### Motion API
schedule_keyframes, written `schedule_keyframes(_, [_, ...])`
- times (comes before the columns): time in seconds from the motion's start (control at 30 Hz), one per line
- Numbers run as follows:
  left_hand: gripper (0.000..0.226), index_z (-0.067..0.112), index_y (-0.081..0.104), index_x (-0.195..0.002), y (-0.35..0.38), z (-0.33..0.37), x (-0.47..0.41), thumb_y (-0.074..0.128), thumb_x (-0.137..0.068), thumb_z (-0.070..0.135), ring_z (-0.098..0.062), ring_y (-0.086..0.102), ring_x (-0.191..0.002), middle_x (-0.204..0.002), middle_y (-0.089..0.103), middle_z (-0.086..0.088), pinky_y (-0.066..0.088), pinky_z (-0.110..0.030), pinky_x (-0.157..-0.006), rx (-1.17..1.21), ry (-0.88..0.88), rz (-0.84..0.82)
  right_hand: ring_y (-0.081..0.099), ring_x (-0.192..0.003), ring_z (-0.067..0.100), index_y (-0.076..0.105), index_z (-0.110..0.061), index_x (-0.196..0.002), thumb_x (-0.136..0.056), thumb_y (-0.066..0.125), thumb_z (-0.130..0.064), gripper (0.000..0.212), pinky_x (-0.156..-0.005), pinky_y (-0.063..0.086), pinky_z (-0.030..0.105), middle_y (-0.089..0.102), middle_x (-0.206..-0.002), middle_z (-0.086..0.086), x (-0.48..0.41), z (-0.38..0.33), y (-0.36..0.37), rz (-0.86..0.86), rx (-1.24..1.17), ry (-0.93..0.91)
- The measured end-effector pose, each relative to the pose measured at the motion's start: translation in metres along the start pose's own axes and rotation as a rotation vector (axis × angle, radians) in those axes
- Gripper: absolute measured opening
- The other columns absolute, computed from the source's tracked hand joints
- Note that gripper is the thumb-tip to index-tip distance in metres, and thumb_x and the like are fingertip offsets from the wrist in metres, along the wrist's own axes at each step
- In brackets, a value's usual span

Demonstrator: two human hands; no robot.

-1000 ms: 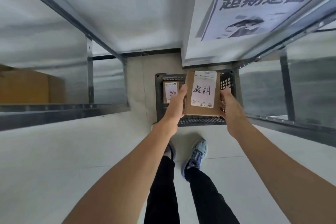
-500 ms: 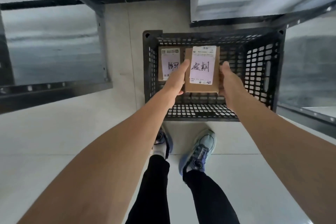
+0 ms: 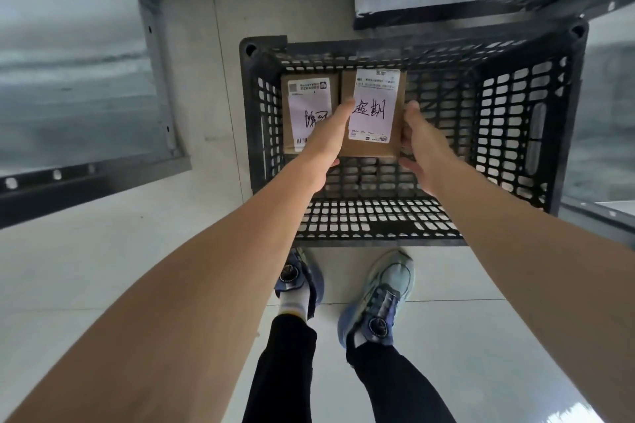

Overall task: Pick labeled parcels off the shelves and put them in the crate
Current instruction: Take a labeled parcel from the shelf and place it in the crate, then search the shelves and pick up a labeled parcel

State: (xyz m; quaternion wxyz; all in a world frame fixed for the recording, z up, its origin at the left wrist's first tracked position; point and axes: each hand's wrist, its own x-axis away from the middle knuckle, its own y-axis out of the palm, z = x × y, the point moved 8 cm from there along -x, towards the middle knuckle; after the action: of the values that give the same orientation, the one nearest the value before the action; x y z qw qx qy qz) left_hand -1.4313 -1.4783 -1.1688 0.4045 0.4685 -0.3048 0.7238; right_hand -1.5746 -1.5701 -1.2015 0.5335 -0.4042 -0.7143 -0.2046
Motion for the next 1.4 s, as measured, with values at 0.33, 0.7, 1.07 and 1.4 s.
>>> schedule_keyframes(0.33, [0.063,0.027,0.042,-0.154,-0.01,0.004,0.011,0.035,-0.103,0.063,-0.021,0.04,-0.144,-0.159,0.043,0.002,0.034,-0.045,-0.113,-0.003,0.028,-0.033,0.047,-0.142,0.023,0.058,-0.036,-0.142,-0.076,0.038,-0.09,0.087,-0.121,0.027,0.055,0.058,-0.149,-0.005,0.005,-0.004,0.001,-0.079,0.016,-0.03])
schedule_keyframes(0.7, [0.073,0.016,0.037,-0.157,-0.058,0.104,0.177,0.033,-0.102,0.065,-0.022,0.041,-0.144,-0.159,0.042,-0.004,0.034,-0.044,-0.113,0.17,0.239,0.001,0.038,-0.147,0.02,0.039,-0.034,-0.155,-0.101,0.03,-0.071,0.066,-0.117,0.024,0.041,0.04,-0.162,-0.005,0.217,-0.15,0.024,-0.1,0.074,-0.341])
schedule_keyframes(1.07, [0.063,0.021,0.042,-0.155,-0.17,0.217,0.492,0.033,-0.105,0.059,-0.016,0.041,-0.143,-0.157,0.044,0.003,0.03,-0.049,-0.12,0.346,0.582,0.197,0.014,-0.156,0.007,0.018,-0.036,-0.163,-0.103,0.027,-0.068,0.068,-0.129,0.011,0.042,0.015,-0.169,-0.018,0.509,-0.299,0.059,-0.25,0.129,-0.792])
schedule_keyframes(1.4, [0.071,0.022,0.044,-0.153,-0.241,0.206,0.732,0.022,-0.102,0.067,-0.015,0.044,-0.139,-0.155,0.046,0.004,0.033,-0.051,-0.118,0.399,0.827,0.338,0.021,-0.154,0.006,0.025,-0.035,-0.161,-0.11,0.034,-0.049,0.053,-0.129,0.013,0.044,0.025,-0.166,-0.02,0.738,-0.319,0.101,-0.354,0.07,-1.043])
